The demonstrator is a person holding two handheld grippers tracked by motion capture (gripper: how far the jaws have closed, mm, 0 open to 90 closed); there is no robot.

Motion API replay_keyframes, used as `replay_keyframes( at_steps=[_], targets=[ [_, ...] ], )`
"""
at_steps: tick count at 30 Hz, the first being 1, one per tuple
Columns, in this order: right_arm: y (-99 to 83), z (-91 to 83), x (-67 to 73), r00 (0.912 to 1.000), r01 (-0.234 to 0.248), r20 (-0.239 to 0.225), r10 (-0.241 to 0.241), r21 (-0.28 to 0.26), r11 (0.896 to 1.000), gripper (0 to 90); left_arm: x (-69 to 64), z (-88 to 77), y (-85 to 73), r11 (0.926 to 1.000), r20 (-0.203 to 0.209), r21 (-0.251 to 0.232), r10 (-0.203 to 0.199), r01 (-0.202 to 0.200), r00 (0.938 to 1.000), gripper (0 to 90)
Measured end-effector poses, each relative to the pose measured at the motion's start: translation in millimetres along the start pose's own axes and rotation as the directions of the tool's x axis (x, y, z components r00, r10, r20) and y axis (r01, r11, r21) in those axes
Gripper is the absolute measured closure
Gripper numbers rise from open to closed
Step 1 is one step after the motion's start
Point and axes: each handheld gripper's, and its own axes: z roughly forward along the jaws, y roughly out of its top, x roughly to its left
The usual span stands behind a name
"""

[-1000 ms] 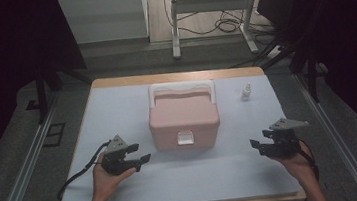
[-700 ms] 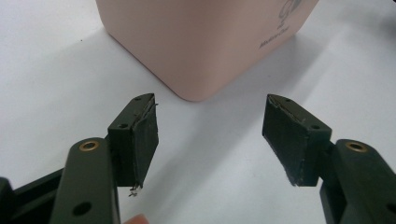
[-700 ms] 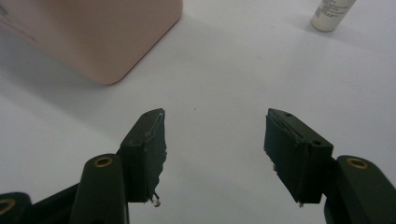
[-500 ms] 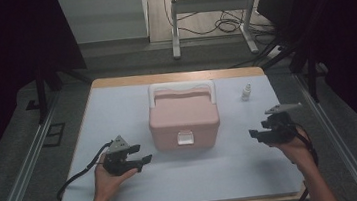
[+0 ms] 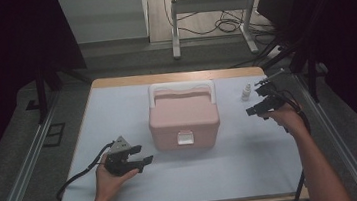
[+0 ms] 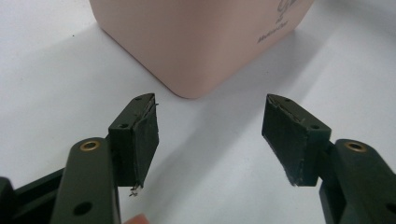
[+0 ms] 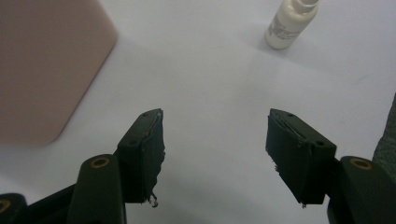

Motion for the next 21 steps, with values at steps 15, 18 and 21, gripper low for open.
replay_keyframes(
  at_steps=[15,18,21],
  targets=[
    [43.0,48.8,-34.8,0.9939,-0.099,0.053,0.096,0.047,0.994,37.5,0.9,0.6,0.2,1.0,-0.005,0.003,0.003,-0.003,1.0,36.3],
    [49.8,53.2,-41.3,0.9918,-0.116,0.057,0.114,0.034,0.993,38.2,0.6,1.9,-0.3,0.9999,-0.006,0.01,0.006,-0.006,1.0,36.3],
    [56.0,58.3,-47.5,0.9892,-0.128,0.078,0.124,0.048,0.991,37.7,0.3,3.3,-0.6,0.9999,-0.005,0.015,0.005,-0.005,1.0,36.3]
  ],
)
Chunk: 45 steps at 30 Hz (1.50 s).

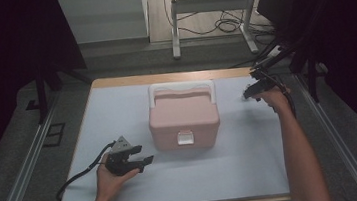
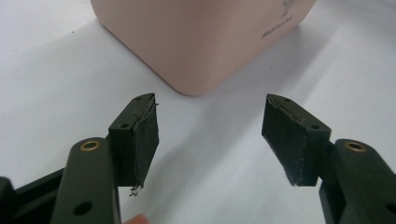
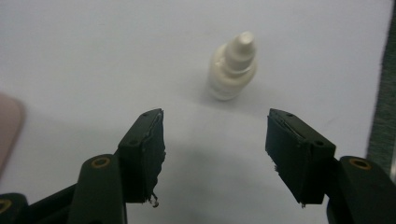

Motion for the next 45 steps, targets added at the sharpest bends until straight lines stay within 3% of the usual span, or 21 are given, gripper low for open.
replay_keyframes(
  at_steps=[6,15,20,29,31,37,45],
  targets=[
    [10.4,12.5,-9.7,0.9987,-0.047,-0.021,0.047,-0.005,0.999,37.9,-1.0,1.9,-1.0,1.0,-0.001,0.008,-0.001,0.001,1.0,36.2],
    [24.6,29.1,-12.0,0.9982,-0.055,-0.025,0.055,-0.005,0.998,39.2,-1.1,5.7,-2.0,0.9998,-0.001,0.018,0.001,-0.001,1.0,36.2],
    [28.5,41.0,-7.8,0.999,-0.045,-0.005,0.045,0.016,0.999,41.1,-1.0,5.6,-2.2,0.9998,-0.005,0.02,0.004,-0.004,1.0,36.2],
    [29.9,55.6,-6.4,0.9976,-0.064,0.028,0.064,0.025,0.998,56.3,-0.8,4.2,-2.0,0.9998,-0.008,0.017,0.007,-0.007,0.9999,36.2],
    [29.7,57.0,-6.4,0.9975,-0.057,0.043,0.055,0.027,0.998,59.7,-0.6,4.0,-2.0,0.9998,-0.009,0.016,0.008,-0.008,0.9999,36.2],
    [27.8,51.0,-4.3,0.9998,-0.009,0.02,0.008,0.051,0.999,60.4,-0.1,4.0,-1.6,0.9999,-0.009,0.014,0.007,-0.006,0.9999,36.2],
    [16.1,20.1,14.4,0.9956,0.093,-0.015,-0.092,0.043,0.995,60.5,0.8,1.4,-0.8,1.0,-0.005,0.004,0.008,-0.008,1.0,36.2]
  ],
)
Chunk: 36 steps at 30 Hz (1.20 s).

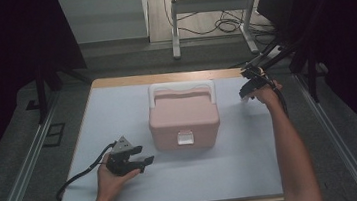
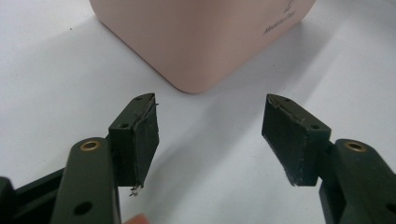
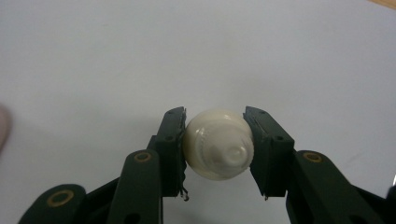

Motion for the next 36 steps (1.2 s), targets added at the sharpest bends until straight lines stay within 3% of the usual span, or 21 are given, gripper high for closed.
replay_keyframes(
  at_steps=[6,20,28,36],
  targets=[
    [-17.1,-22.0,18.1,0.9981,0.058,-0.023,-0.058,-0.016,0.998,60.5,0.7,-0.1,0.6,0.9999,0.011,-0.01,-0.005,0.005,0.9999,36.3],
    [-80.8,-46.7,44.2,0.9905,0.1,-0.089,-0.105,-0.064,0.993,60.5,2.5,-5.8,3.1,0.9995,0.011,-0.029,-0.009,0.009,0.9999,36.4],
    [-102.5,-45.5,57.9,0.979,0.178,-0.098,-0.179,-0.022,0.984,60.4,1.7,-7.5,3.2,0.9993,0.008,-0.034,-0.012,0.013,0.9999,36.4],
    [-112.5,-31.6,64.9,0.9739,0.208,-0.097,-0.205,0.016,0.978,60.3,0.7,-8.0,2.6,0.9994,0.005,-0.033,-0.011,0.012,0.9999,36.4]
  ],
)
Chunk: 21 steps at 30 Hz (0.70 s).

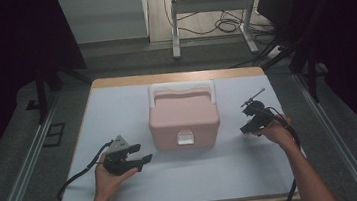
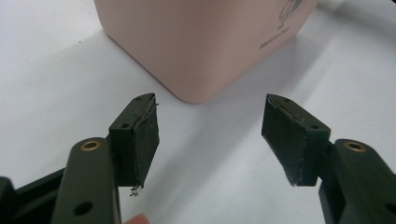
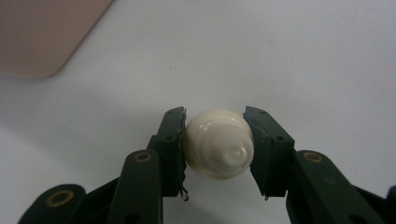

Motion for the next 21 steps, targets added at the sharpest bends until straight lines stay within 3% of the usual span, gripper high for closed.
replay_keyframes(
  at_steps=[14,21],
  targets=[
    [-5.1,4.8,1.5,0.9997,0.017,0.017,-0.018,0.008,1.0,57.1,-0.7,-0.4,-0.2,1.0,-0.005,-0.002,-0.001,0.001,1.0,36.4],
    [-9.0,-14.5,-2.3,0.9993,-0.023,0.027,0.025,-0.08,0.997,46.8,-0.6,-1.0,0.0,1.0,-0.007,-0.004,-0.001,0.001,1.0,36.5]
  ],
)
